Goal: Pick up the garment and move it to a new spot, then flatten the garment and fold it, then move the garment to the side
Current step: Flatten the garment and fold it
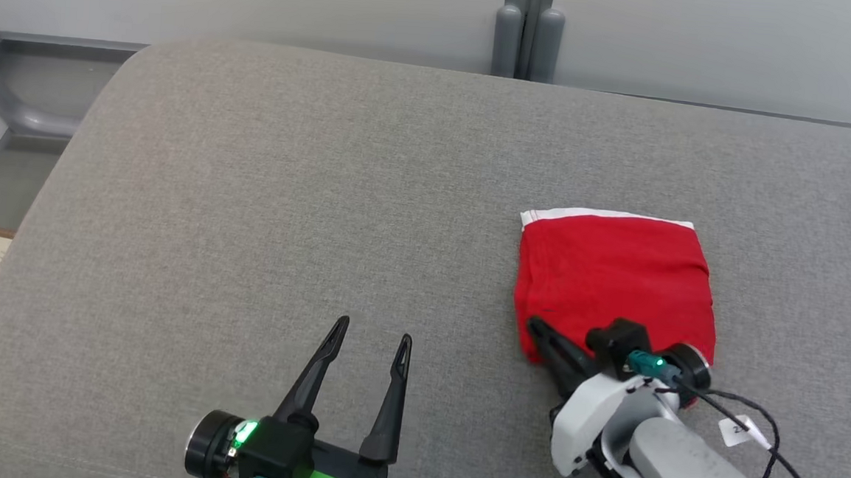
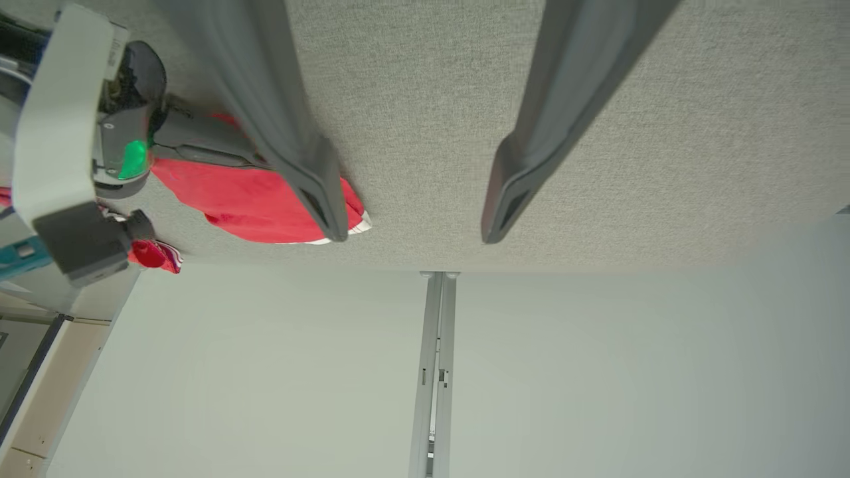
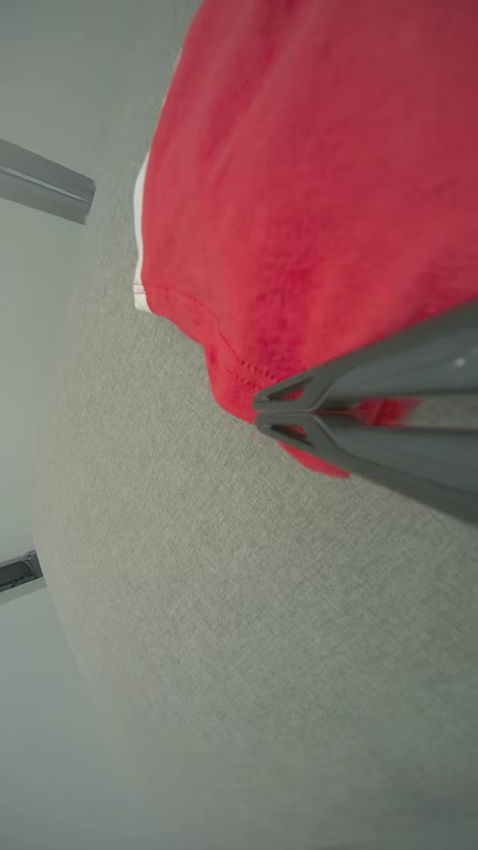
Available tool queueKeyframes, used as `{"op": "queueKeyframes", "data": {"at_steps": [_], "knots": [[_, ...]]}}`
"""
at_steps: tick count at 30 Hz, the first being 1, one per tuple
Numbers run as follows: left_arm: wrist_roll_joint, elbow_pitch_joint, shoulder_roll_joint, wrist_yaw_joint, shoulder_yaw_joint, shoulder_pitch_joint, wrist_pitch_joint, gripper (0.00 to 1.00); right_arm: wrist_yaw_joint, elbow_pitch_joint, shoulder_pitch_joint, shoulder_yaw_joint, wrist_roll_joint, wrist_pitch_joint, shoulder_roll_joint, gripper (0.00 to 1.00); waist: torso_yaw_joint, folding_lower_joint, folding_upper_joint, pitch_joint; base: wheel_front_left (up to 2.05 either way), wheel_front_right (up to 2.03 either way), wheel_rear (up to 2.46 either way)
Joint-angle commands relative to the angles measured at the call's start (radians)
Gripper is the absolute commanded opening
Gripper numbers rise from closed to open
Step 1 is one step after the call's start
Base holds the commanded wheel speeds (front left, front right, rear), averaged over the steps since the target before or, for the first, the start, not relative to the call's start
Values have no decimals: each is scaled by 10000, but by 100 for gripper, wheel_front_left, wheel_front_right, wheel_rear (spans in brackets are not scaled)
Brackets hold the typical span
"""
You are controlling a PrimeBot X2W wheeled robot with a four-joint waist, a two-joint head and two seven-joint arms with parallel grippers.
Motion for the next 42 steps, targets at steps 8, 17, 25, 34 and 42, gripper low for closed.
{"op": "queueKeyframes", "data": {"at_steps": [8, 17, 25, 34, 42], "knots": [[27, -489, 12, -201, -122, -225, -29, 100, -16, -708, -566, -175, 431, -132, -285, 0, 168, 0, 0, 392, 0, 0, 0], [5, -577, 14, -305, -280, -464, -28, 100, -16, -709, -149, -2883, -1012, -115, -256, 0, 277, 0, 0, 921, 0, 0, 0], [-45, -564, 14, -279, -338, -694, -29, 100, -16, -211, 142, -3456, -1488, -117, 117, 0, 353, 0, 0, 1309, 0, 0, 0], [-87, -381, 15, -258, -393, -866, -29, 100, -16, 336, 105, -3476, -1912, -113, 305, 0, 359, 0, 0, 1407, 0, 0, 0], [49, -271, 15, -267, -218, -562, -29, 100, -16, -888, 558, -3392, -1876, -118, 514, 0, -89, 0, 0, 671, 0, 0, 0]]}}
